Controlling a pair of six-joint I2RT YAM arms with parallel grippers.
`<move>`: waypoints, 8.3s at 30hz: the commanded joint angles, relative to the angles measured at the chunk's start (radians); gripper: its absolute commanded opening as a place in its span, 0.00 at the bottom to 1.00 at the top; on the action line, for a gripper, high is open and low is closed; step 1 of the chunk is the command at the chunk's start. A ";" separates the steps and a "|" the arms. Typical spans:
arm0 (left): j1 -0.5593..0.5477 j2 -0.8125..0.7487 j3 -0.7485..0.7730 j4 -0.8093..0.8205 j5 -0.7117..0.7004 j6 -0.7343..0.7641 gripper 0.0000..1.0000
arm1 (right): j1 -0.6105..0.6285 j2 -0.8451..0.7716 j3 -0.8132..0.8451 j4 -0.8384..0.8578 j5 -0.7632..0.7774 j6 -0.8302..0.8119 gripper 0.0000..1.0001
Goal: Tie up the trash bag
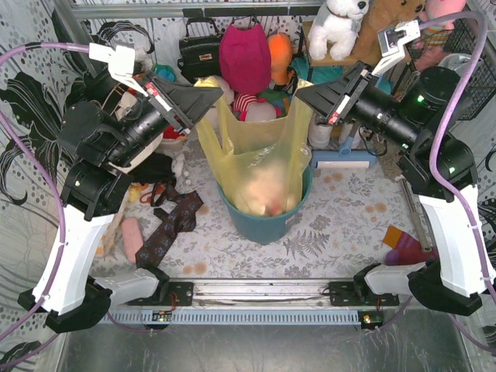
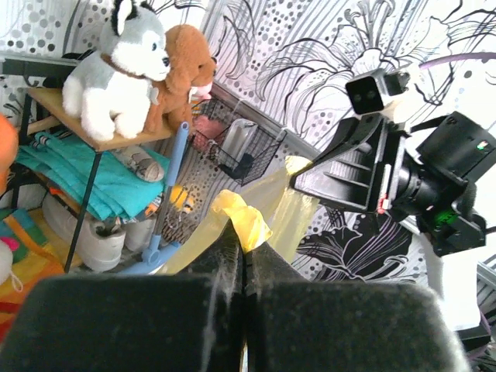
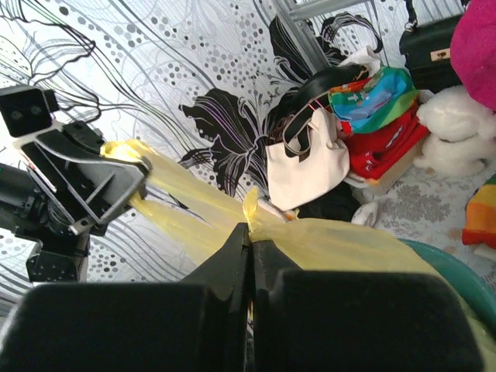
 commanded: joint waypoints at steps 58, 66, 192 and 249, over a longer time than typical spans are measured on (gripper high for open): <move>0.004 -0.078 -0.180 0.227 0.023 -0.161 0.00 | -0.002 -0.059 -0.128 0.109 -0.025 0.019 0.00; 0.003 -0.071 -0.166 0.256 0.047 -0.162 0.00 | 0.000 -0.063 -0.115 0.116 -0.014 0.007 0.00; 0.003 -0.035 0.055 -0.116 -0.240 -0.090 0.52 | -0.002 -0.035 0.073 -0.189 0.026 -0.088 0.34; -0.088 -0.031 -0.185 0.337 0.354 -0.110 0.63 | -0.002 -0.006 0.065 -0.257 0.032 -0.358 0.00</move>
